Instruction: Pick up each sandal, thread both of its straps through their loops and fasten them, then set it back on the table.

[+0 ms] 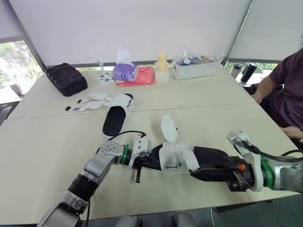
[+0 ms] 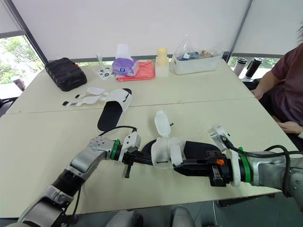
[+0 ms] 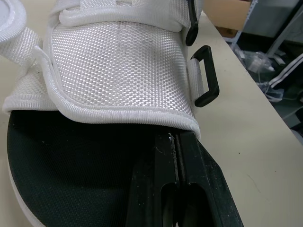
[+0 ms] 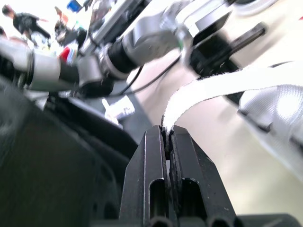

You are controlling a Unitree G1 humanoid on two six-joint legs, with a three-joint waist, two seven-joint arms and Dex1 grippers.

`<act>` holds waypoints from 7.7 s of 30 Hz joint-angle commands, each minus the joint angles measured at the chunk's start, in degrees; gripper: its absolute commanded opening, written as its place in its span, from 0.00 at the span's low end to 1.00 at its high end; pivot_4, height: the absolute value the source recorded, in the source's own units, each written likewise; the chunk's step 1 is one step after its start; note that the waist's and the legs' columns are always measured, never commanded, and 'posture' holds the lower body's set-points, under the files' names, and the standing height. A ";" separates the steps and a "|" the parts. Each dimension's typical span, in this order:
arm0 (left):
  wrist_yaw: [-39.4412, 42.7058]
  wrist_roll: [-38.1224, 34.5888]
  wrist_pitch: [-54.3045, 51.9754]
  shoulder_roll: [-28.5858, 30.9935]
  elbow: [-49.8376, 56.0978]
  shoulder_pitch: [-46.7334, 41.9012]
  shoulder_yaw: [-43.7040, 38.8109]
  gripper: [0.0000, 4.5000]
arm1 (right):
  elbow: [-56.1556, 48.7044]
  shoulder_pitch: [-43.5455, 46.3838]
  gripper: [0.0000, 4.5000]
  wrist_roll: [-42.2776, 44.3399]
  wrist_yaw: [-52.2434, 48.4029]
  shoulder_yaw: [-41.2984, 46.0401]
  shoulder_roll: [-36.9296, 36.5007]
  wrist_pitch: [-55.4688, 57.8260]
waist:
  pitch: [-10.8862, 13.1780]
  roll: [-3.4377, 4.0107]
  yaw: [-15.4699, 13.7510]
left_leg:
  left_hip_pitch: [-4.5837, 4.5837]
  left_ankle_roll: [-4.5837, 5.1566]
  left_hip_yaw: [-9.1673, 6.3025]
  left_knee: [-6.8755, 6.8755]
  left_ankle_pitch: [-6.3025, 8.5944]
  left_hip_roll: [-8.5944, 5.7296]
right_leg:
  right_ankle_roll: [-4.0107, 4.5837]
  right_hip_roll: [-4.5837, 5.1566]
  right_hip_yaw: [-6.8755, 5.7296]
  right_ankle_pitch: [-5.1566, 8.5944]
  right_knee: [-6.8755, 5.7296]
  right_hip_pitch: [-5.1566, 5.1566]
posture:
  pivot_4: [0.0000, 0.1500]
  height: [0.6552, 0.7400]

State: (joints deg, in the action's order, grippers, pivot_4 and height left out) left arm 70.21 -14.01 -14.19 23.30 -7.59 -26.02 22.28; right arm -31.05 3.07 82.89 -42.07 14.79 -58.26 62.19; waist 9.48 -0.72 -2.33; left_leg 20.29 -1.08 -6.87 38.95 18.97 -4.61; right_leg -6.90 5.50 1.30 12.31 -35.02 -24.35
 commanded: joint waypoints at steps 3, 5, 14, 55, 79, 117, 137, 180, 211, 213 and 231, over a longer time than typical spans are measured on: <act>-1.94 2.84 -1.21 0.14 -1.05 1.85 1.54 0.00 | 4.47 5.89 0.01 -0.75 5.27 -4.58 3.71 0.42 | -0.01 0.02 -0.04 | 0.01 0.00 -0.01 0.01 0.00 -0.02 | 0.00 0.01 0.00 0.00 0.00 0.00 | 1.00 1.00; -2.12 2.91 -1.16 0.09 -1.06 1.90 1.49 0.00 | 6.05 7.37 0.01 -3.34 5.93 -5.76 5.30 -0.40 | -0.02 0.03 -0.04 | 0.02 0.00 -0.02 0.01 0.00 -0.03 | 0.00 0.00 -0.01 0.00 0.00 -0.01 | 1.00 1.00; -2.95 2.68 -1.51 0.23 -0.29 2.46 1.06 0.00 | 9.88 8.69 0.76 -3.68 8.32 -2.49 9.27 -1.02 | -0.03 0.05 -0.05 | 0.03 0.02 -0.04 0.03 0.01 -0.09 | 0.00 0.03 0.00 0.00 -0.01 -0.01 | 1.00 1.00; -4.13 3.19 -1.54 -1.59 -0.64 1.69 1.64 0.00 | 30.11 28.75 0.76 -30.62 1.56 -10.53 17.26 -2.27 | -0.09 0.36 -0.07 | 0.10 0.07 -0.26 0.04 0.03 -0.41 | -0.04 0.17 0.02 -0.02 -0.02 -0.02 | 1.00 1.00; -5.02 3.06 -2.32 -1.52 0.32 2.95 1.51 0.00 | 34.55 29.84 0.01 -35.06 -1.05 -6.11 24.37 -1.25 | -0.09 0.37 0.00 | 0.11 0.07 -0.37 0.03 0.03 -0.46 | -0.06 0.21 -0.01 -0.04 -0.02 -0.02 | 1.00 1.00; -5.26 3.09 -2.03 -1.90 -0.54 2.66 1.44 0.00 | 34.45 24.01 0.66 -44.60 4.27 -5.74 23.13 -5.38 | -0.11 0.41 0.04 | 0.09 0.07 -0.39 0.03 0.03 -0.47 | -0.07 0.21 -0.03 -0.04 -0.02 0.02 | 1.00 1.00; -6.13 4.76 -0.02 -1.81 -1.78 2.12 1.89 0.00 | 44.63 39.50 0.98 -42.48 -9.82 -11.63 23.48 0.59 | -0.07 0.51 -0.02 | 0.17 0.07 -0.47 0.01 0.03 -0.55 | -0.07 0.32 -0.12 -0.04 0.01 -0.01 | 1.00 1.00; -9.21 5.40 0.11 -3.18 -1.98 2.75 1.43 0.00 | 86.05 62.66 0.14 -48.77 -5.55 -0.37 37.60 -4.00 | -0.08 0.57 0.29 | 0.16 0.06 -0.58 -0.01 0.02 -0.66 | -0.05 0.37 -0.15 -0.06 -0.08 -0.07 | 1.00 1.00; -6.82 5.59 1.46 -2.76 -4.25 2.41 2.64 0.00 | 1.10 7.42 0.01 -76.31 -18.57 -14.58 18.89 -75.90 | -0.05 0.61 0.18 | 0.07 0.02 -0.62 -0.02 0.01 -0.65 | -0.49 0.38 -0.22 0.13 -0.02 0.11 | 1.00 1.00; -6.55 5.97 2.17 -3.09 -5.00 1.89 3.03 0.00 | 5.26 6.29 0.01 -82.30 -16.77 -15.71 18.28 -90.50 | -0.03 0.58 0.27 | 0.05 0.02 -0.59 -0.03 0.01 -0.65 | -0.77 0.37 -0.22 0.31 -0.02 0.13 | 1.00 1.00; -6.00 5.75 2.95 -4.25 -7.48 0.79 3.12 0.00 | 10.19 -17.30 0.99 -88.01 -8.93 -15.24 7.46 -117.24 | -0.03 0.53 -0.49 | -0.10 0.09 -0.67 -0.01 0.04 -0.67 | -0.52 0.39 -0.24 0.22 0.08 0.44 | 1.00 1.00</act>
State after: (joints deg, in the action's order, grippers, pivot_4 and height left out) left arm 65.52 -11.73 -9.59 18.58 -11.36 -26.46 23.74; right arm -19.11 -13.55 -4.38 -52.20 -1.57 -50.23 -53.37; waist 9.45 -0.19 -2.81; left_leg 20.13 -0.99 -7.54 38.94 19.01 -5.27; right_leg -7.37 5.88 1.05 12.56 -34.93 -23.85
